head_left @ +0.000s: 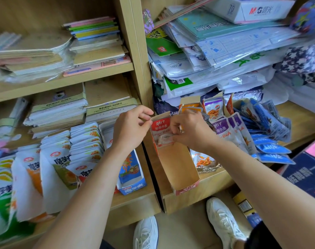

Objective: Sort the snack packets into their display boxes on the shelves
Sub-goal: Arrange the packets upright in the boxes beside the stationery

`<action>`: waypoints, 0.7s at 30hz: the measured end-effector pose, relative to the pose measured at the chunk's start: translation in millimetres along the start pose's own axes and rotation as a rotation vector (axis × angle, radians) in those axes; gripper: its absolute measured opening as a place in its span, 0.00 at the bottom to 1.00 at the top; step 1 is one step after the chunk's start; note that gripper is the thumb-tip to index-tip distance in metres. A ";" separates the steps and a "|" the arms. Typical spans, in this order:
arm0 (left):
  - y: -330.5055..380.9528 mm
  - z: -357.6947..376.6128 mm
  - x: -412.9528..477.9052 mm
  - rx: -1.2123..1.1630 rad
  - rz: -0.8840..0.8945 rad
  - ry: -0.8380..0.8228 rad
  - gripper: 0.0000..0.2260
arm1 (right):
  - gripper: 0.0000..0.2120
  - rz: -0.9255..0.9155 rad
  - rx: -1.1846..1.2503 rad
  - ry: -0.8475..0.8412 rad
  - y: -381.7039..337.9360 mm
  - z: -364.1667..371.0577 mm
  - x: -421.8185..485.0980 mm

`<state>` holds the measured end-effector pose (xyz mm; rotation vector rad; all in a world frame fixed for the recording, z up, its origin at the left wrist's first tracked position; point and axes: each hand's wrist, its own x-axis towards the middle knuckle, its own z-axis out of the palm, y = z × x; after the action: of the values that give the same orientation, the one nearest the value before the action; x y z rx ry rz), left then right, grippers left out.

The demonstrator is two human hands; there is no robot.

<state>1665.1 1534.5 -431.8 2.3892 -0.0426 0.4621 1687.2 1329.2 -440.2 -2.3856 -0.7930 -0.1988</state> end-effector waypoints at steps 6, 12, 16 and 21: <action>1.8 -3.3 -1.7 0.007 0.054 -0.002 0.11 | 0.09 0.124 0.262 0.088 -1.0 -37.6 -11.6; 22.0 -17.6 -12.9 -0.025 0.011 0.275 0.01 | 0.06 0.086 0.550 0.313 -13.2 -57.1 -33.8; 44.3 -26.1 -25.3 -0.520 -0.326 -0.017 0.13 | 0.06 -0.104 0.487 0.238 -25.7 -44.5 -51.0; 37.9 -25.8 -25.5 -0.601 -0.321 -0.018 0.10 | 0.08 -0.304 0.198 0.117 -18.0 -26.3 -54.2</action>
<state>1627.3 1519.9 -398.6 1.7660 0.1698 0.2302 1633.9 1298.2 -427.3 -2.0416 -1.0654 -0.3619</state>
